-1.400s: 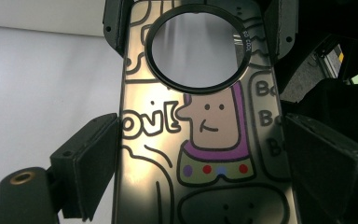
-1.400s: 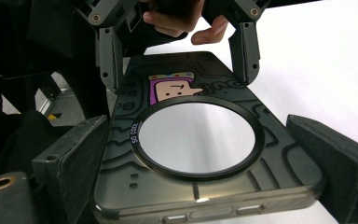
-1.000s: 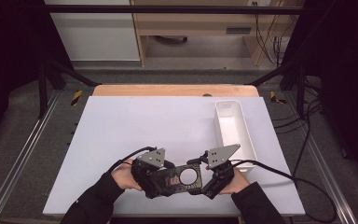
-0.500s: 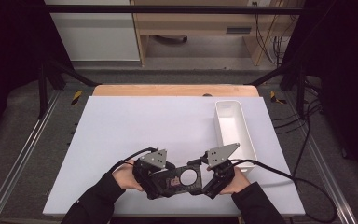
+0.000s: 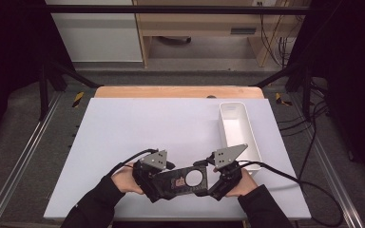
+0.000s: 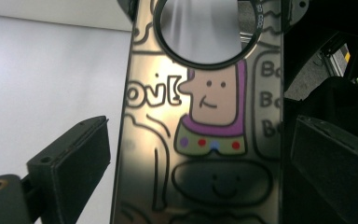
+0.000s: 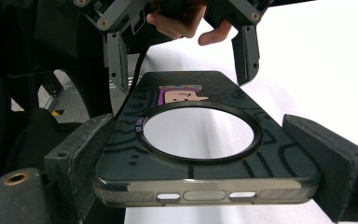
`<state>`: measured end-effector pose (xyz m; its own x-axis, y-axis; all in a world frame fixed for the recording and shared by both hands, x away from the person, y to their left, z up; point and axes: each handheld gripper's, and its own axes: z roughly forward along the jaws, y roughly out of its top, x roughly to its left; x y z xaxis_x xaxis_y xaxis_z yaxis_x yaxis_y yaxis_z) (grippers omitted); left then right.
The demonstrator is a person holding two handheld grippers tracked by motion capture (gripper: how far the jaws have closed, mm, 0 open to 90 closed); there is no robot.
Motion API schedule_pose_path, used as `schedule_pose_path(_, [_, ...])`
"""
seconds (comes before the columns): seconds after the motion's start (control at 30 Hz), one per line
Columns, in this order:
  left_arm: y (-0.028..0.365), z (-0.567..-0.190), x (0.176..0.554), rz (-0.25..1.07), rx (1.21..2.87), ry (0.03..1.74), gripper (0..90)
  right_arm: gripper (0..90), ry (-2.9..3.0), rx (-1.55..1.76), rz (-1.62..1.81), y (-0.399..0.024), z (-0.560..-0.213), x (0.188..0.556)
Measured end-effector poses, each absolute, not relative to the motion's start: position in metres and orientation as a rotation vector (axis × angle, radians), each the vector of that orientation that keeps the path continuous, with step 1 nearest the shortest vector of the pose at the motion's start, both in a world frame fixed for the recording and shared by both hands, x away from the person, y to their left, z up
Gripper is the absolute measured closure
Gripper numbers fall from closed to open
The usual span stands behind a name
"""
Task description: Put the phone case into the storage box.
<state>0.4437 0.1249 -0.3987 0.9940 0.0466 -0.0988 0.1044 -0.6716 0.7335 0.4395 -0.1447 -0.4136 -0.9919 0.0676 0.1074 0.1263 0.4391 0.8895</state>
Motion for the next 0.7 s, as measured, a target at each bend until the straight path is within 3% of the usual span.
schedule_pose_path(0.7, [0.124, -0.408, 0.442, -0.023, 2.484, 0.103, 2.3, 12.4, -2.774, -0.119, -1.405, -0.132, -0.391, 0.445])
